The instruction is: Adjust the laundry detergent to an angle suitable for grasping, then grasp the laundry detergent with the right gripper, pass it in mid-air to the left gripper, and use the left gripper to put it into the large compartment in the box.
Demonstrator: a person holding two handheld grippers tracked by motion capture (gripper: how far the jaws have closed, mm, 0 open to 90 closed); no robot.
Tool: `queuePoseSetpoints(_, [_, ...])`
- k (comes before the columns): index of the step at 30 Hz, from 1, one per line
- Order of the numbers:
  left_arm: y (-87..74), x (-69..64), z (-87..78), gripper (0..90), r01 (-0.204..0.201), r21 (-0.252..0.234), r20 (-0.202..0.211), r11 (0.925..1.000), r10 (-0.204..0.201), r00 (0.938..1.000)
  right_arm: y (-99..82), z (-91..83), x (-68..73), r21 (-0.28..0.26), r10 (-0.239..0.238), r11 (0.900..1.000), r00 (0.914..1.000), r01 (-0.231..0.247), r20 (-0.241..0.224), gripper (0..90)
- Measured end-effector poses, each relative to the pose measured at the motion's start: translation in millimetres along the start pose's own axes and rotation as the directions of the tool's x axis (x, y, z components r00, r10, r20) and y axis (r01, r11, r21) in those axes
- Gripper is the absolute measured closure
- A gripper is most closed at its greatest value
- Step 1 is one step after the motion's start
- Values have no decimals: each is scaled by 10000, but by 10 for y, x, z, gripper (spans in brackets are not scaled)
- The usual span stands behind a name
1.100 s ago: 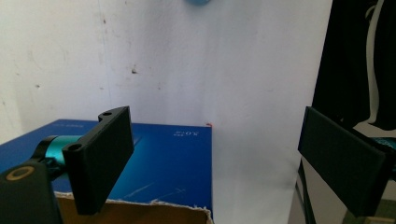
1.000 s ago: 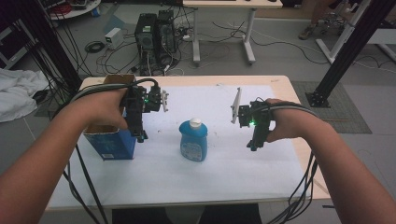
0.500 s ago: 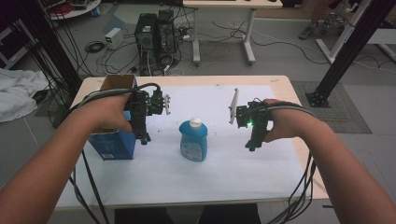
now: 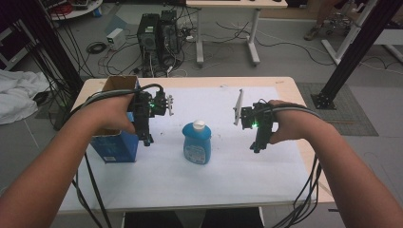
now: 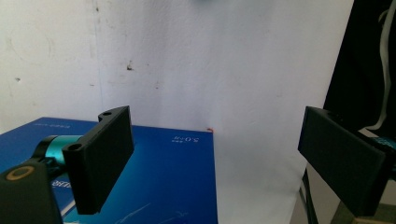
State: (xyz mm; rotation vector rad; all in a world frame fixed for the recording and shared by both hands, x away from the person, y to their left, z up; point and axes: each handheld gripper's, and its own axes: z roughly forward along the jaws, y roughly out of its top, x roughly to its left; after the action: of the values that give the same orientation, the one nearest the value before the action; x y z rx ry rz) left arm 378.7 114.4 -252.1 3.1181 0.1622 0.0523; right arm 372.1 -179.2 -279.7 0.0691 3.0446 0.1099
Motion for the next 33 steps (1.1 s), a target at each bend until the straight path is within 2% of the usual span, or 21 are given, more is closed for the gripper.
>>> queuePoseSetpoints(9, [28,-25,-30,105,-106,-74,54,9999,106,9999,-28,-30,19,-61,29,10000,10000,-28,48,131])
queuePoseSetpoints(18, [34,4,-57,105,-131,-257,136,9996,135,9998,-92,-60,-49,-86,117,9999,9999,-117,32,131])
queuePoseSetpoints(19, [39,14,-53,105,-124,-187,128,9997,127,9998,-106,-75,-78,-122,171,9998,9999,-171,6,131])
queuePoseSetpoints(21, [45,32,-53,105,-141,-190,85,9997,143,9999,-145,-122,-231,-153,263,9995,9996,-262,66,131])
queuePoseSetpoints(22, [45,32,-53,105,-141,-190,85,9997,143,9999,-145,-122,-231,-153,263,9995,9996,-262,66,131])
queuePoseSetpoints(23, [48,38,-53,105,-109,-159,21,9998,109,9999,-159,-137,-328,-211,389,9990,9992,-388,38,131])
queuePoseSetpoints(24, [48,38,-53,105,-109,-159,21,9998,109,9999,-159,-137,-328,-211,389,9990,9992,-388,38,131])
queuePoseSetpoints(25, [45,37,-51,105,-115,-170,-25,9998,114,9999,-166,-152,-428,-172,447,9989,9990,-446,26,131])
queuePoseSetpoints(26, [45,37,-51,105,-115,-170,-25,9998,114,9999,-166,-152,-428,-172,447,9989,9990,-446,26,131])
queuePoseSetpoints(30, [22,21,-34,105,-23,-310,27,9995,24,10000,-159,-160,-571,-203,415,9989,9991,-414,33,131])
queuePoseSetpoints(33, [11,-1,-7,105,-72,-170,65,9998,73,10000,-153,-130,-662,-308,373,9988,9993,-376,-102,131])
